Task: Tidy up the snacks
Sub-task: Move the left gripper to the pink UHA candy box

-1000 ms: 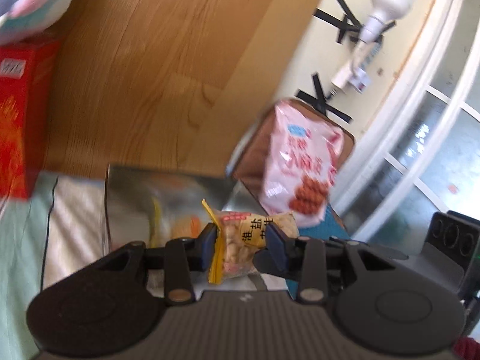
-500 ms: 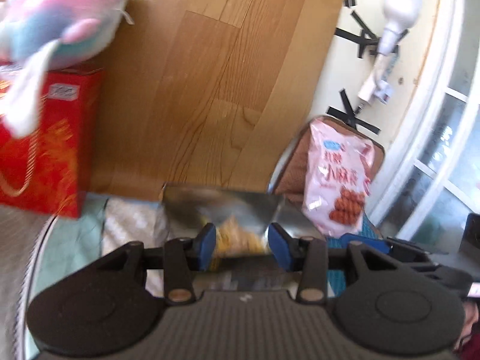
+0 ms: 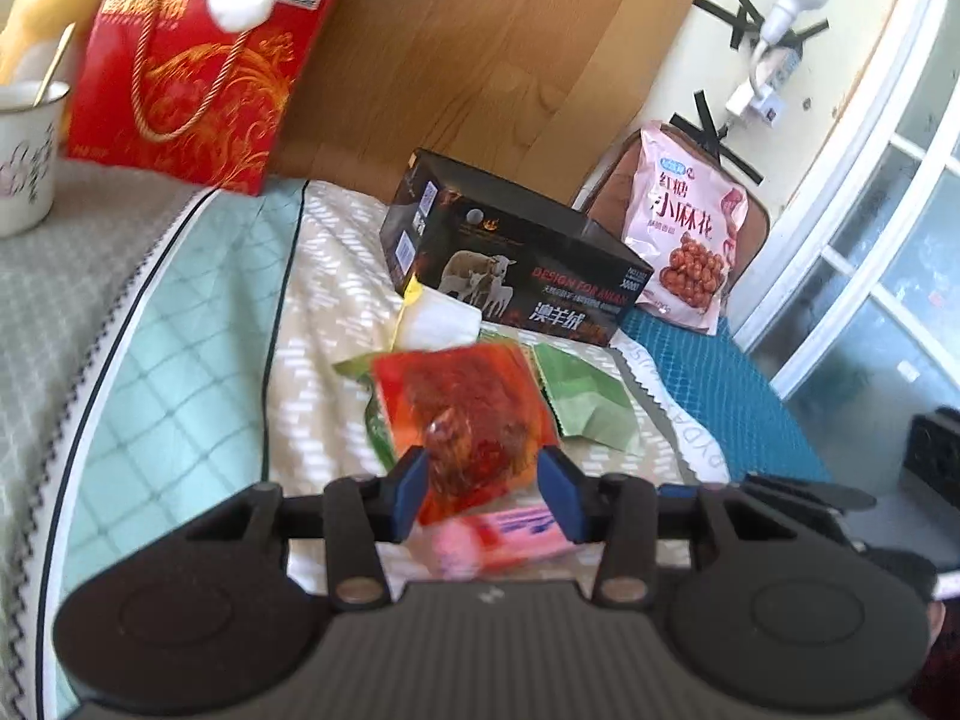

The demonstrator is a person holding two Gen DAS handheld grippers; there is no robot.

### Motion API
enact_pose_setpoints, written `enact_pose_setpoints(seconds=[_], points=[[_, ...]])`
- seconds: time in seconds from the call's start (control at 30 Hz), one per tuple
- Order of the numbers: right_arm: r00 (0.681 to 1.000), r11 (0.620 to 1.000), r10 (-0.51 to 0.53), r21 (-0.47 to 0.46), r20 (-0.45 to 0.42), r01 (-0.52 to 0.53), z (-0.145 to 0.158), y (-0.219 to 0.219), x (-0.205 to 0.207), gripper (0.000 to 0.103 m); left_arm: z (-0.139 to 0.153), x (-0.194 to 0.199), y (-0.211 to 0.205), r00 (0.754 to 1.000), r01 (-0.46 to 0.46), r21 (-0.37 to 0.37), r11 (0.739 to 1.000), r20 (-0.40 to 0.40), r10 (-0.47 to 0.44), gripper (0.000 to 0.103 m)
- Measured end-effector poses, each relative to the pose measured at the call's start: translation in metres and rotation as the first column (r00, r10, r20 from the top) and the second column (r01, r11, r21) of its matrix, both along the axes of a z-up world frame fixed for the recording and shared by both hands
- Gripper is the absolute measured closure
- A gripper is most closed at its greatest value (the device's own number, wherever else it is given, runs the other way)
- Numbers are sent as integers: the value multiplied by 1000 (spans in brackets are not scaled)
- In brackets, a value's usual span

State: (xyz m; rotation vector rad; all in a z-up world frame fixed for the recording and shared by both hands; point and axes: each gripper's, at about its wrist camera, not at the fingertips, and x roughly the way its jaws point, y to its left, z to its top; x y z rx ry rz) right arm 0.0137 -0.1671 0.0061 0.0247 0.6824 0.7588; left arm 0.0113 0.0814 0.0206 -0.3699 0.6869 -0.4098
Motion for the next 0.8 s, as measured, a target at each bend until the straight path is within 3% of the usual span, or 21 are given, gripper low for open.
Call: enact_pose_setpoints(seconds=[0.17,0.33,0.47,0.57,0.67,0.8], points=[[997,999,-41,-13,68,42,14,-7,-9,23,5,-12,22,998,-50,-46,998,20,51,63],[997,998,-51,-44,55,54,3,-16,-22,23,2,-24,30,1000,-31,-88,996,3,31,62],[996,992,-85,-88,38,89,-10,-11,-23,23,-8,-20,16,999,-8,-58,998,-39,6,60],[993,988,-95,-116,65,102,-12,-5,-23,31,-16,-17,6,998,8,-50,999,-65,-11,60],[992,985,-98,-131,79,108,-14,1,-22,37,-21,-16,-5,997,5,5,1000,-78,-5,61],[991,983,-108,-138,74,117,-19,4,-21,63,-22,-19,-17,996,22,15,1000,-85,-21,64]])
